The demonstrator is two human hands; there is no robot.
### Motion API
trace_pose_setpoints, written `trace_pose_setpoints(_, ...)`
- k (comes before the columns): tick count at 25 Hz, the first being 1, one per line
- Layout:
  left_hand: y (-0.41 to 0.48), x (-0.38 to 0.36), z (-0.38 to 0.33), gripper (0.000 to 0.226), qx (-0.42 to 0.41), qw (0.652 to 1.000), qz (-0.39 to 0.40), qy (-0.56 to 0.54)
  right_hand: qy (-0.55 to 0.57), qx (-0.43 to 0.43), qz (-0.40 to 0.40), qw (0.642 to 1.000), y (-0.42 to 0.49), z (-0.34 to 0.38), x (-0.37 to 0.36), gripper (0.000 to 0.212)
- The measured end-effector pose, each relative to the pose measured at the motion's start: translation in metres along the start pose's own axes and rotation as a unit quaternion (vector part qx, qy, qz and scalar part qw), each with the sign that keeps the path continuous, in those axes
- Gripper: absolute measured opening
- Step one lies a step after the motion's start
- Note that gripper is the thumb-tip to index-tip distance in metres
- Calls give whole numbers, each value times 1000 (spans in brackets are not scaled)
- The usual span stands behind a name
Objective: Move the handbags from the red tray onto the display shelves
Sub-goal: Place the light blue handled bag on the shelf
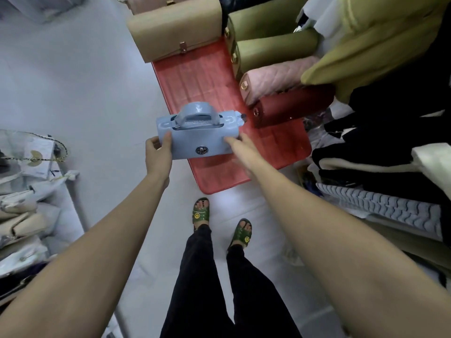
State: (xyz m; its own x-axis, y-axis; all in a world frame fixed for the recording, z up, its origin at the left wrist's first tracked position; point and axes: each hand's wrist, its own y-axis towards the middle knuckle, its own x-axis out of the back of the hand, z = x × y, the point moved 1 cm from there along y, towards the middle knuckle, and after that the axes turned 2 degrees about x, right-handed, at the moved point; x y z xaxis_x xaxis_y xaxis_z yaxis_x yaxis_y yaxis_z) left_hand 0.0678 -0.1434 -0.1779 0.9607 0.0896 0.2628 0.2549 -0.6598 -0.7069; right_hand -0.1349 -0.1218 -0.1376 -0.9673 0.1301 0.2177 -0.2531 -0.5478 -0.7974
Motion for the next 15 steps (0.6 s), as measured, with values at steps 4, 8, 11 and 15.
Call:
trace_pose_setpoints(4,10,-3,-16,40,6,1000,4,-6,32,-8,6,999,7,10,-8,40)
trace_pose_setpoints(8,10,-1,-33,38,8,1000,11,-26,60,-41,13,997,6,16,-9,39)
trace_pose_setpoints(11,5,12,-50,40,22,998,21,-58,71,-20,10,997,-1,30,-14,42)
trace_pose_setpoints(15,-10,43,-90,54,5,995,14,-103,54,33,8,998,-23,68,-26,46)
